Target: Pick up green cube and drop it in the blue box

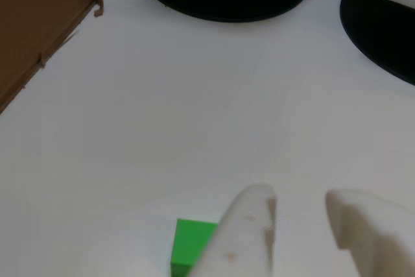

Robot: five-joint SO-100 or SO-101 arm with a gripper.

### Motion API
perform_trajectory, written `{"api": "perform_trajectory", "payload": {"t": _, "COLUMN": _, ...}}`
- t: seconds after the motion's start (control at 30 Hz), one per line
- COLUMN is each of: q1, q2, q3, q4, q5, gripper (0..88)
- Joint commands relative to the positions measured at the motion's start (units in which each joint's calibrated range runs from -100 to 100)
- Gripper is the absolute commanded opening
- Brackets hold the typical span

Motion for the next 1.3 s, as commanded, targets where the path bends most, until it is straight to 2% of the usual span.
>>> {"api": "perform_trajectory", "payload": {"t": 0.0, "q1": -0.6, "q2": 5.2, "q3": -11.2, "q4": -1.0, "q5": 0.0, "gripper": 2.0}}
{"api": "perform_trajectory", "payload": {"t": 0.4, "q1": -0.6, "q2": 17.8, "q3": -24.3, "q4": 0.4, "q5": 0.0, "gripper": 2.0}}
{"api": "perform_trajectory", "payload": {"t": 0.73, "q1": -0.6, "q2": 30.1, "q3": -44.0, "q4": 19.4, "q5": 0.0, "gripper": 2.0}}
{"api": "perform_trajectory", "payload": {"t": 1.27, "q1": -0.8, "q2": 41.3, "q3": -59.4, "q4": 33.8, "q5": 0.0, "gripper": 2.1}}
